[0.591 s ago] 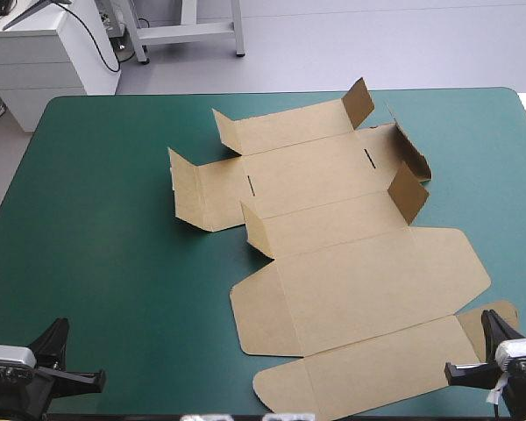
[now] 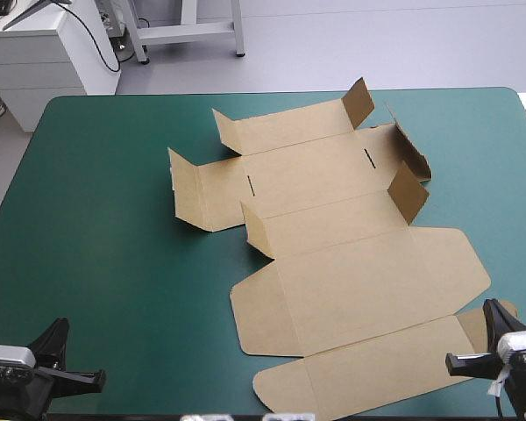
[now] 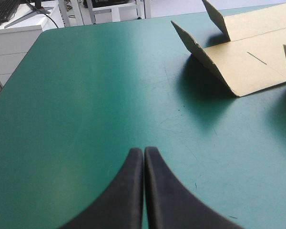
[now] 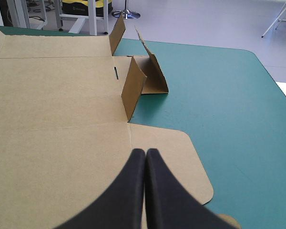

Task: Fold the box

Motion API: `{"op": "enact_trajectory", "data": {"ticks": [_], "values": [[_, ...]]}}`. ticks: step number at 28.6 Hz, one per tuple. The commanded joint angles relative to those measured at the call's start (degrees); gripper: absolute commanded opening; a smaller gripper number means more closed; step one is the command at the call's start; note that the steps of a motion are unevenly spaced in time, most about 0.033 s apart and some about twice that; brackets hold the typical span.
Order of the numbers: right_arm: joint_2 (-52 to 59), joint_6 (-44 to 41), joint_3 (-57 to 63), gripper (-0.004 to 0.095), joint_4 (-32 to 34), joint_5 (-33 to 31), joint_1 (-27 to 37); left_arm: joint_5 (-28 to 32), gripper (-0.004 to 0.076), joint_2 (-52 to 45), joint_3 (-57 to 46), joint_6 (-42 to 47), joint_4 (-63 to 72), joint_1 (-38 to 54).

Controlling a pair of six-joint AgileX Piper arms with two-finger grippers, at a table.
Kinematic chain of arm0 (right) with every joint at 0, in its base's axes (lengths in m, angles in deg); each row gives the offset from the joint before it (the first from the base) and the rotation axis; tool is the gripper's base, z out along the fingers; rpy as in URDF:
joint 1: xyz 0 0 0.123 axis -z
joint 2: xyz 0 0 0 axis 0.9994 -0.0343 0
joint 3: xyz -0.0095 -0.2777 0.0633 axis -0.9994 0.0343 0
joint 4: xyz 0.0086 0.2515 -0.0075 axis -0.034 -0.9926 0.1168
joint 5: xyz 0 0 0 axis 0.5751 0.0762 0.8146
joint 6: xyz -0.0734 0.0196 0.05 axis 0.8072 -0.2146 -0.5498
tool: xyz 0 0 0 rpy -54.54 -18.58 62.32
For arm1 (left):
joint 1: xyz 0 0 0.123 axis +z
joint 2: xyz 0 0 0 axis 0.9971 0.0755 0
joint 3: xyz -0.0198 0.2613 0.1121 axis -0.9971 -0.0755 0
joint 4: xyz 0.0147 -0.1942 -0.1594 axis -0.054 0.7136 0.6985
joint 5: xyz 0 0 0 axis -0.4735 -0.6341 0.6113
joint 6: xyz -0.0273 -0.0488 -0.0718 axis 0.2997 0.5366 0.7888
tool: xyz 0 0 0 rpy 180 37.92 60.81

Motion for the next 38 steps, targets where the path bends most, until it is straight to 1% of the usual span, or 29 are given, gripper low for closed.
{"op": "enact_trajectory", "data": {"ticks": [1,3,4,6,9,11,13,19,21,25,32,35,38], "values": [[-6.44,0.4,-5.09,-0.0015,0.14,4.55,-0.11,4.25,-0.0008,-0.33,1.16,0.64,0.14,-0.38],[-12.2,1.79,-9.35,-0.0015,0.14,2.81,-0.11,4.25,-0.0008,-0.33,1.16,0.64,0.14,-0.38],[-16.05,3.28,-12.28,-0.0015,0.14,1.42,-0.11,4.25,-0.0008,-0.33,1.06,0.64,0.14,-0.38],[-24.37,3.56,-18.9,-0.0015,-0.55,-2.36,-0.11,4.25,-0.0008,-0.33,1.06,0.64,0.14,-0.38],[-31.8,8.14,-24.64,-0.0016,-1.77,-5.61,-0.11,4.25,-0.0008,-0.33,1.06,0.64,0.14,-0.38],[-37.03,9.48,-28.12,-0.002,-2.45,-7.09,-0.11,4.25,-0.0008,-0.33,1.06,0.64,0.14,-0.38],[-41.7,9.94,-31.94,-0.0021,-3.05,-9.2,-0.11,4.25,-0.0008,-0.33,1.06,0.64,0.14,-0.38],[-57.36,10.3,-43.89,-0.0021,-2.65,-18.38,-0.11,4.25,-0.0008,-0.33,1.06,0.64,0.14,-0.38],[-62.37,10.3,-47.56,-0.0021,-2.52,-20.32,-0.11,4.25,-0.0008,-0.33,1.06,0.64,0.14,-0.38],[-70.73,11.37,-54.86,-0.0021,-2.44,-21.6,-0.11,4.25,-0.0008,-0.33,1.06,0.64,0.14,-0.38],[-81.82,13.71,-63.23,-0.0013,-3.02,-22.31,-0.11,4.25,-0.0008,-0.33,1.06,0.64,0.14,-0.38],[-85.65,14.75,-65.94,0.0036,-3.02,-23.47,-0.11,4.25,-0.0008,-0.33,1.06,0.64,0.14,-0.38],[-89.35,15.18,-68.68,0.0179,-3.12,-26.24,-0.11,4.25,-0.0008,-0.33,1.06,0.64,0.14,-0.38]]}}
